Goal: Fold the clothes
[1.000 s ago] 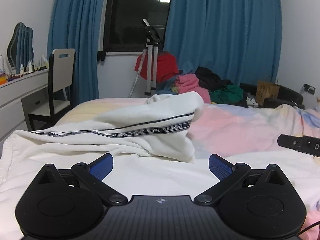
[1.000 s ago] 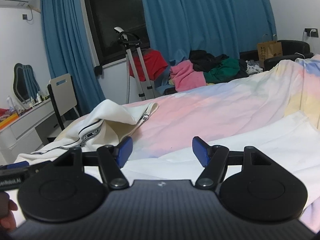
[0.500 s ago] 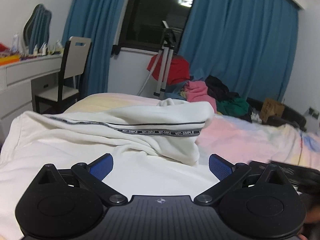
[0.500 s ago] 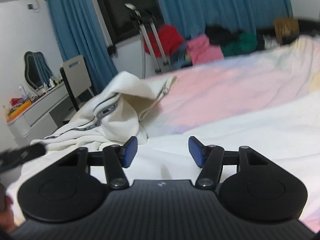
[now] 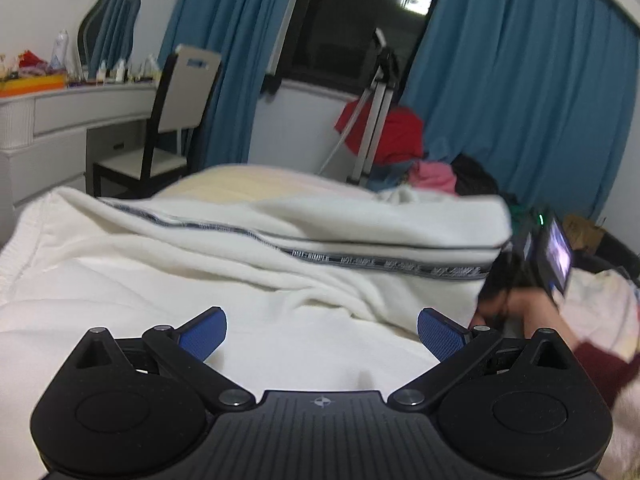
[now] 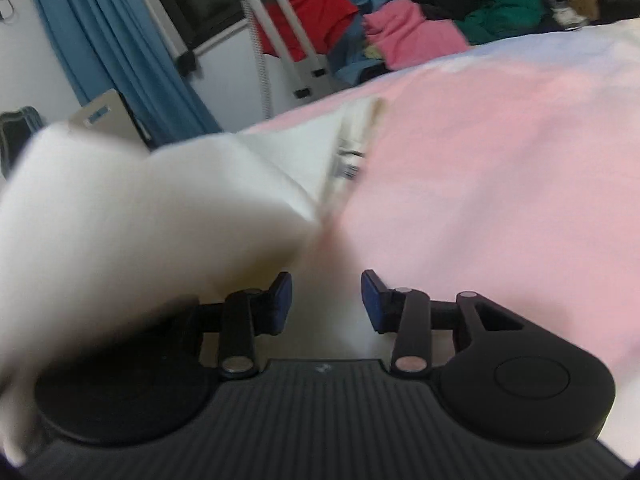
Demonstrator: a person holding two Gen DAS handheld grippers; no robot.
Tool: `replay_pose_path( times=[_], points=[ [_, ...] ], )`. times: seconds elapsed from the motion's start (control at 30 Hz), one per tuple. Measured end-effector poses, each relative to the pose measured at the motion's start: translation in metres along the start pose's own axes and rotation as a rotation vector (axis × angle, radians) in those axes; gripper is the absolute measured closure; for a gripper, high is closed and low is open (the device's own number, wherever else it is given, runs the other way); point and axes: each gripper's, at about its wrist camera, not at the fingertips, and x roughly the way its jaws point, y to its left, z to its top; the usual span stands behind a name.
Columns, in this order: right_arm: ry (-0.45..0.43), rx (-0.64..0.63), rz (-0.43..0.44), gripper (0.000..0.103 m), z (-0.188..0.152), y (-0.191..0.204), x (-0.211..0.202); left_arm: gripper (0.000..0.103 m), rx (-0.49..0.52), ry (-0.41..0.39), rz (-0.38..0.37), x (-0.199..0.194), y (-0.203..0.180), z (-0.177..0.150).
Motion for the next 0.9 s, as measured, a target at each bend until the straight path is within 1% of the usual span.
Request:
replay_pose_path(
  times=[0.1, 0.13, 0.2, 0.27, 0.33, 0.37, 0.4, 0.43, 0.5, 0.57, 0.6, 0.7, 0.8, 0.9],
  points=[
    [0.061, -0.010, 0.042, 0.058, 0.012, 0.011, 0.033, 0.000, 0.015, 0.027, -0.011, 0.020, -0.002, 0.001],
    [0.071, -0.037, 0.039, 0.058, 0.013, 0.015, 0.041, 0.000, 0.021, 0.036, -0.013, 0.026, -0.003, 0.001],
    [0.076, -0.101, 0.043, 0.058, 0.013, 0.022, 0.049, 0.000, 0.034, 0.043, -0.022, 0.033, -0.009, -0.001],
    [0.071, -0.150, 0.049, 0.061, 0.011, 0.024, 0.049, 0.000, 0.043, 0.057, -0.015, 0.035, -0.015, -0.006],
    [0.061, -0.205, 0.040, 0.069, 0.008, 0.027, 0.045, 0.001, 0.049, 0.070, -0.008, 0.037, -0.022, -0.011],
    [0.052, -0.230, 0.027, 0.075, 0.006, 0.029, 0.042, 0.002, 0.033, 0.074, -0.011, 0.035, -0.024, -0.013],
    [0.041, -0.254, 0.014, 0.079, 0.005, 0.030, 0.039, 0.002, 0.019, 0.057, -0.022, 0.031, -0.027, -0.013],
    [0.028, -0.257, -0.005, 0.081, 0.003, 0.032, 0.035, 0.002, 0.025, 0.028, -0.032, 0.025, -0.031, -0.013],
    [0.000, -0.258, -0.045, 0.087, -0.001, 0.035, 0.026, 0.002, 0.070, -0.029, -0.033, 0.014, -0.040, -0.012],
    [-0.030, -0.269, -0.103, 0.089, -0.001, 0.040, 0.015, 0.001, 0.098, -0.069, -0.029, 0.007, -0.043, -0.011],
    [-0.044, -0.275, -0.132, 0.090, 0.000, 0.043, 0.010, 0.001, 0.092, -0.069, -0.031, 0.006, -0.041, -0.011],
    [-0.092, -0.298, -0.221, 0.090, 0.003, 0.050, -0.009, 0.001, 0.039, -0.019, -0.039, 0.010, -0.029, -0.013],
    [-0.129, -0.306, -0.296, 0.090, 0.012, 0.046, -0.029, 0.001, -0.007, -0.012, -0.058, 0.010, -0.017, -0.012],
    [-0.143, -0.368, -0.394, 0.090, 0.026, 0.034, -0.050, 0.001, -0.027, -0.004, -0.040, 0.008, -0.012, -0.010]
  ],
)
